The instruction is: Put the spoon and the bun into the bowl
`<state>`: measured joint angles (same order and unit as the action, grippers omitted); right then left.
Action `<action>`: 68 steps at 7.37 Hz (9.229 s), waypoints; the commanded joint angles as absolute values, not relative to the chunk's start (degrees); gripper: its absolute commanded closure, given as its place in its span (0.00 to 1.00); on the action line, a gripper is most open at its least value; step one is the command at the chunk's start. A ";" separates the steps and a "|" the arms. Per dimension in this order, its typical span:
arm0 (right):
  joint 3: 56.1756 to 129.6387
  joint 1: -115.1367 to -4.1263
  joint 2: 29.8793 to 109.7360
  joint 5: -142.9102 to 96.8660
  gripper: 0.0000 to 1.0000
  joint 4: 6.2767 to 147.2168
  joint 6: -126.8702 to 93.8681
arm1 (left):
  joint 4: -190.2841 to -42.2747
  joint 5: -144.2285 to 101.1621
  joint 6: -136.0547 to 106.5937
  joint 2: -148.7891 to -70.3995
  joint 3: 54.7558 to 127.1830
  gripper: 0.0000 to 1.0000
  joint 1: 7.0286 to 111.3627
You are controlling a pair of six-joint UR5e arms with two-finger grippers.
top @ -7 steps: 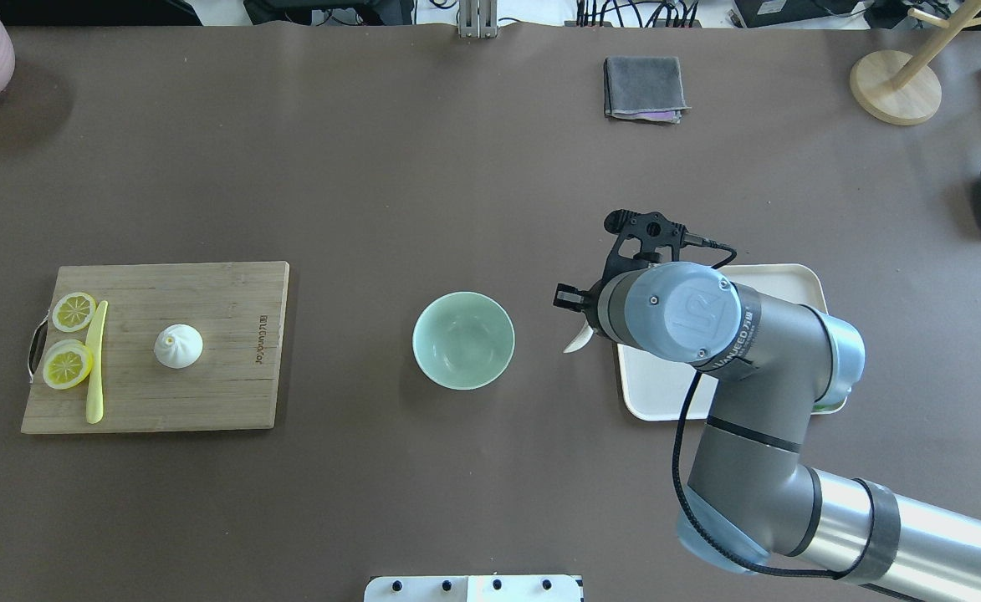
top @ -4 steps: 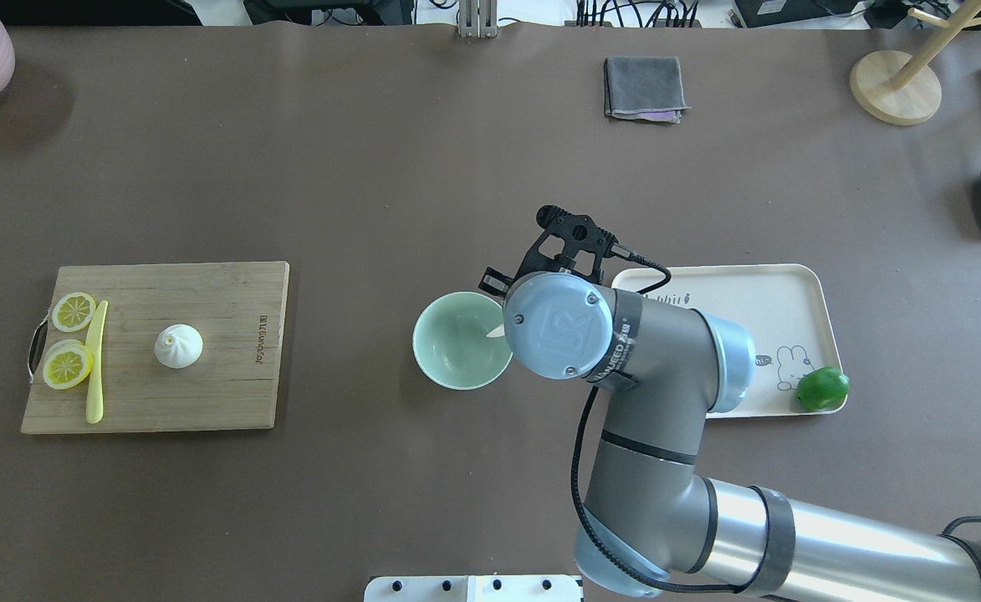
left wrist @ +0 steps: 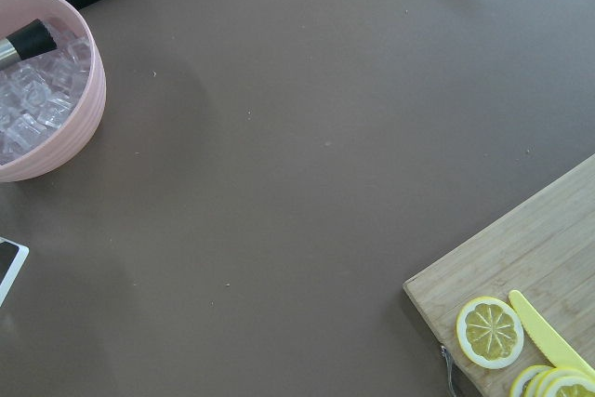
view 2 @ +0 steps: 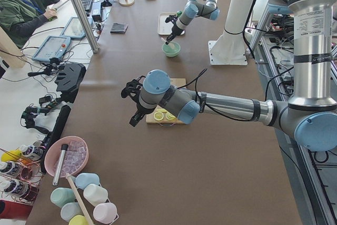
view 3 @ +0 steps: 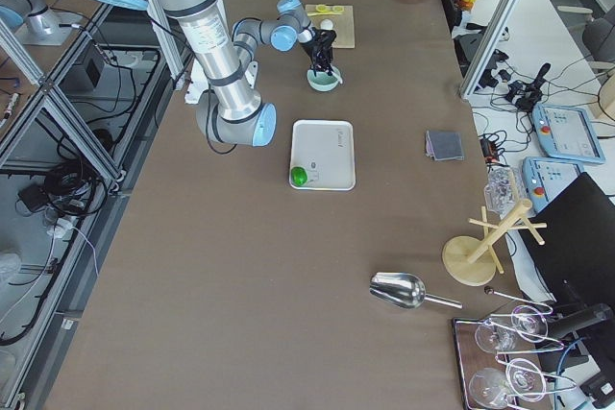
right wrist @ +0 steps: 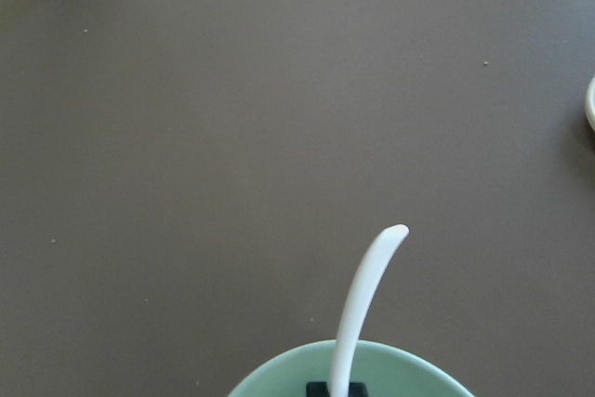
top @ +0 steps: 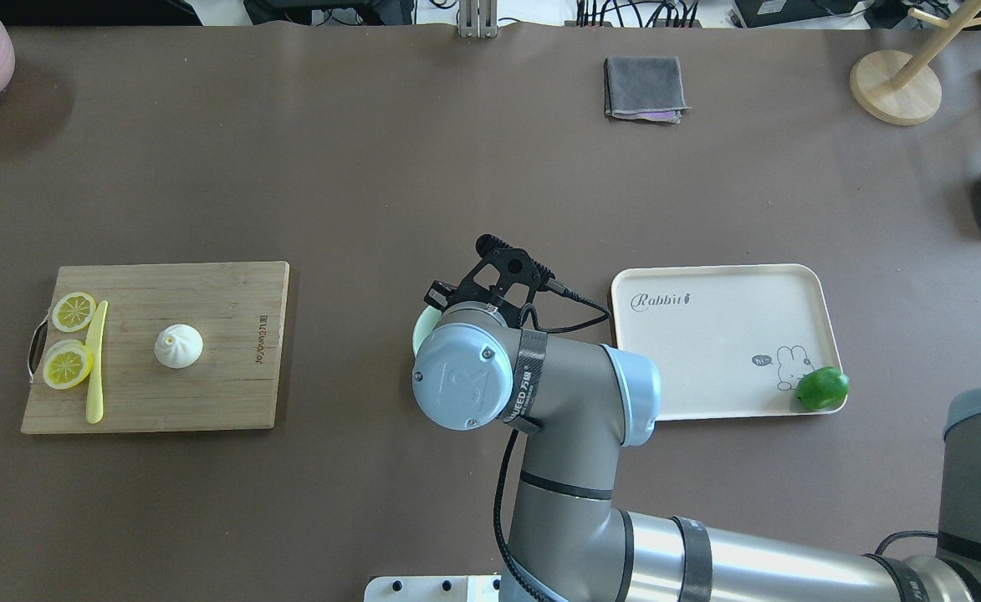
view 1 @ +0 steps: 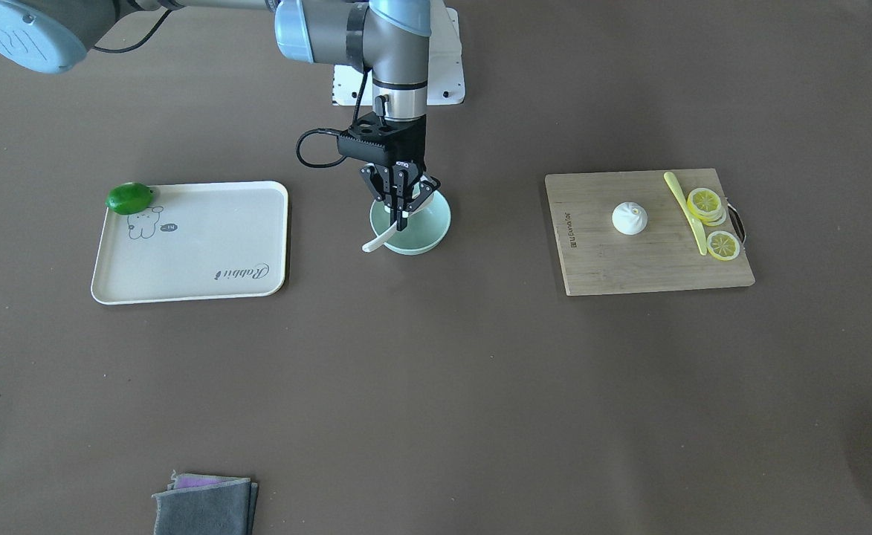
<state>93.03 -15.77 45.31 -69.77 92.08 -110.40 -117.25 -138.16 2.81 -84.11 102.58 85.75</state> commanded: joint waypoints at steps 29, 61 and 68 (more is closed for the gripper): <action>111.27 -70.31 87.07 -128.67 0.00 85.74 -13.45 | -123.34 -102.13 -69.50 -106.74 108.63 1.00 33.50; 101.95 -88.86 97.82 -132.72 0.00 97.82 14.24 | -96.42 -135.88 0.97 -79.64 99.91 0.01 89.12; 102.30 -88.86 97.82 -132.80 0.00 97.73 14.33 | -87.10 -135.88 1.32 -79.72 106.26 0.01 89.56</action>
